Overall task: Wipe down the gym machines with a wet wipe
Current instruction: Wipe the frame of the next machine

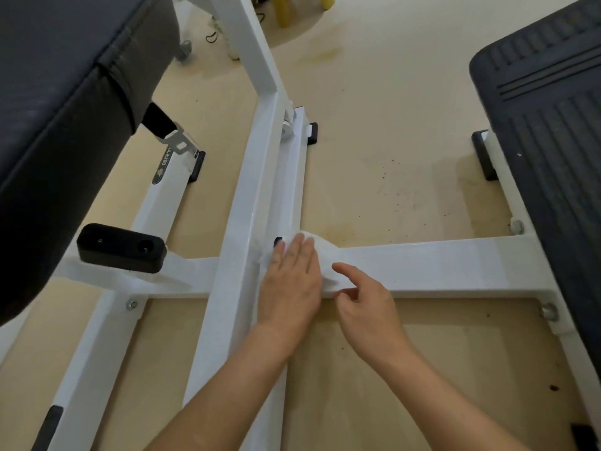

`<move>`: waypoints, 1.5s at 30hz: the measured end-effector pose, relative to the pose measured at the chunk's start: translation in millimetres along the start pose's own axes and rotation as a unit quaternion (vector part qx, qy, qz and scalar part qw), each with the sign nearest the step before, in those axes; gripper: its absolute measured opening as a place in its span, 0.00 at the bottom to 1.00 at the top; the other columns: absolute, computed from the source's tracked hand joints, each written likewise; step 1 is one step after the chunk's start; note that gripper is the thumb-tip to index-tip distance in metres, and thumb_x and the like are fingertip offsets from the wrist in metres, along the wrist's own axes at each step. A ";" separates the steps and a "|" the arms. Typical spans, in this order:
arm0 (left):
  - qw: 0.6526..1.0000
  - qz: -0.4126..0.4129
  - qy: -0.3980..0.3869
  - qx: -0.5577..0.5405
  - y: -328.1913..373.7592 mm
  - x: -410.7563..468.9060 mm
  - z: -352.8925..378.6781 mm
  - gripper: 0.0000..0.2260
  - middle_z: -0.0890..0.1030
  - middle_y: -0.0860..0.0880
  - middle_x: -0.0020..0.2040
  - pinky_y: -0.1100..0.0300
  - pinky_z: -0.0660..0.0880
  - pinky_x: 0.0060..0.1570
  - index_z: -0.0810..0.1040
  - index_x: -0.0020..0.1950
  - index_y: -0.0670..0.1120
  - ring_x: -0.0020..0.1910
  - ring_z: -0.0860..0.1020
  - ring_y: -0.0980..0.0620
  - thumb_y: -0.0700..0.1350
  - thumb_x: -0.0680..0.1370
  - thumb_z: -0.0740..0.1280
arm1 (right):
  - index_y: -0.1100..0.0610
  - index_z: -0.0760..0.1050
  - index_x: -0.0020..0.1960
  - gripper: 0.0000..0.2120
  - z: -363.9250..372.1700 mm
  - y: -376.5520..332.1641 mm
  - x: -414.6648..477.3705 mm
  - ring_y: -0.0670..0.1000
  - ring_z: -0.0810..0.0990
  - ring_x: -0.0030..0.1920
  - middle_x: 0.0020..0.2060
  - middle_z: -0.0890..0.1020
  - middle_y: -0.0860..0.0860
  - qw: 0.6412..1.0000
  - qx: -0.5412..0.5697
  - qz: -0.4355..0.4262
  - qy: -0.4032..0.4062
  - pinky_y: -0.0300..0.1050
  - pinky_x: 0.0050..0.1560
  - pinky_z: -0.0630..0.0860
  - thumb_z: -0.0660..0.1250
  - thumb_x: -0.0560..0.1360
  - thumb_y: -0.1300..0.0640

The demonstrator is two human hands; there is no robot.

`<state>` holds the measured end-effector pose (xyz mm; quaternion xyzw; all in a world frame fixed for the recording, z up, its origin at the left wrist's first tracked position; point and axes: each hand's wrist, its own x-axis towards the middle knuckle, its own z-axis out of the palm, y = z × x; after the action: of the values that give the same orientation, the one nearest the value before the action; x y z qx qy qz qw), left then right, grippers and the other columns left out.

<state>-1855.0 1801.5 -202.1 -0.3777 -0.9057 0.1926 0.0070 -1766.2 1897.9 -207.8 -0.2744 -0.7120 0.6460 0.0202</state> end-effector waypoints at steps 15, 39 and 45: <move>0.963 0.180 -0.167 0.116 16.3 -2.1 2.5 0.25 0.37 0.41 0.78 0.47 0.36 0.73 0.36 0.77 0.38 0.77 0.38 0.43 0.45 0.82 0.38 | 0.55 0.61 0.74 0.26 -59.8 30.6 15.2 0.54 0.61 0.72 0.74 0.63 0.50 0.948 -0.317 0.000 -0.016 0.46 0.70 0.60 0.57 0.77 0.60; 0.844 -0.150 -0.024 -0.515 10.5 12.9 -67.6 0.11 0.81 0.53 0.44 0.61 0.73 0.43 0.80 0.47 0.51 0.46 0.77 0.54 0.40 0.73 0.61 | 0.47 0.78 0.59 0.12 -53.4 -24.1 18.0 0.45 0.83 0.50 0.49 0.85 0.48 0.973 0.112 0.042 -0.197 0.42 0.51 0.76 0.69 0.76 0.54; 0.747 -0.336 0.033 -0.573 -64.4 -23.0 -94.6 0.07 0.77 0.53 0.33 0.61 0.69 0.31 0.80 0.43 0.46 0.34 0.74 0.53 0.39 0.74 0.63 | 0.51 0.79 0.50 0.08 -16.1 -66.2 10.3 0.45 0.79 0.35 0.36 0.82 0.50 0.980 0.082 0.026 -0.180 0.40 0.40 0.71 0.74 0.72 0.53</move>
<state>-1867.5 1777.0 -88.7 0.0115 -0.9133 -0.3899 -0.1170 -1792.9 1915.9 -146.9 -0.1693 -0.6414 0.7412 -0.1023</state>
